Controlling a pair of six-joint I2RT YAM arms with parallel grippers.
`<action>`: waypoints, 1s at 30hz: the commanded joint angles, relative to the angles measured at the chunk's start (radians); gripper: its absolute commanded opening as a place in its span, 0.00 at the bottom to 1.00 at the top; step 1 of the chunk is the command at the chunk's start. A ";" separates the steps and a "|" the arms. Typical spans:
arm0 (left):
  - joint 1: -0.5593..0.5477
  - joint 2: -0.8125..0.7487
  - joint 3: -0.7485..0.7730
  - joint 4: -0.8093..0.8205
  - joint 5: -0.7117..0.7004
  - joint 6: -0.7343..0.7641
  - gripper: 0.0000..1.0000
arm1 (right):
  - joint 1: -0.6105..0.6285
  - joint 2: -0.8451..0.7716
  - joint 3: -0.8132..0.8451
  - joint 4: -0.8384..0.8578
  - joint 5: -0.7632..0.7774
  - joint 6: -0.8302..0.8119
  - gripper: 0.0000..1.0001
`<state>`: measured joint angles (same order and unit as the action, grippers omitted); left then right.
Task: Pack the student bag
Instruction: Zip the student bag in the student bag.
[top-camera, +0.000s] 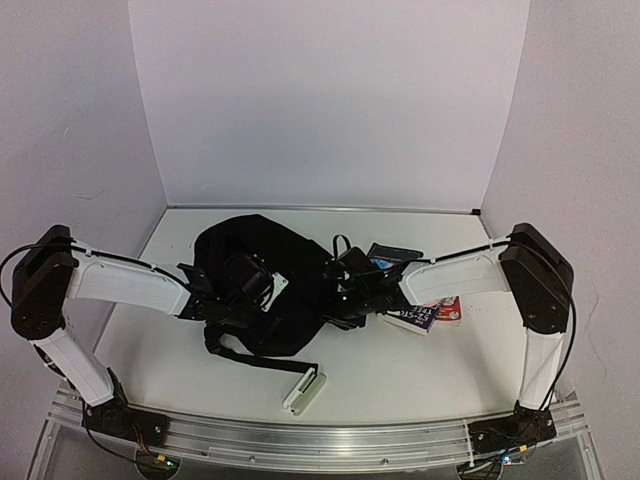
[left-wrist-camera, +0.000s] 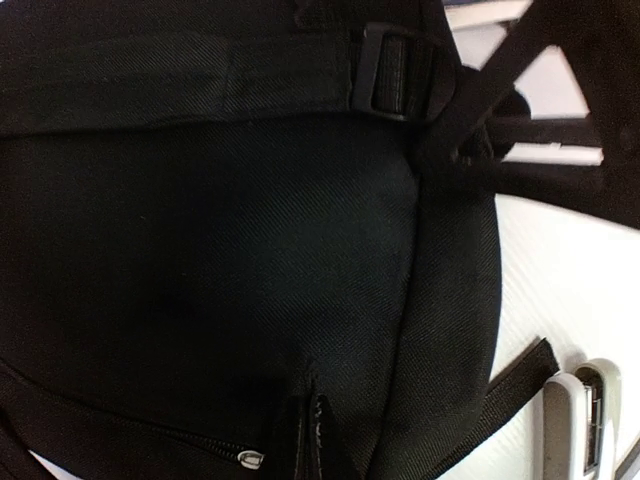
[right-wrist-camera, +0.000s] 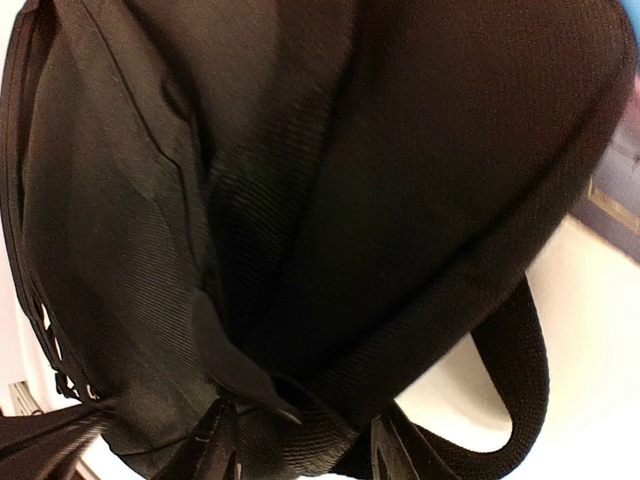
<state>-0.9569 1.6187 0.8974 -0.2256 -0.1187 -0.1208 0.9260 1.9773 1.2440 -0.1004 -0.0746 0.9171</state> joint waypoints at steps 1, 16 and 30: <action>-0.006 -0.100 -0.003 0.065 -0.010 -0.099 0.00 | 0.005 -0.035 -0.025 0.025 -0.044 0.024 0.44; -0.006 -0.149 -0.038 0.095 0.036 -0.191 0.00 | 0.024 0.084 0.022 0.070 -0.039 0.057 0.40; 0.117 -0.231 -0.133 0.158 0.055 -0.212 0.00 | 0.022 0.068 -0.021 0.060 0.044 0.074 0.00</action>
<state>-0.9198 1.4604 0.8011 -0.1417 -0.1028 -0.3157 0.9494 2.0449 1.2396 -0.0116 -0.0928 0.9897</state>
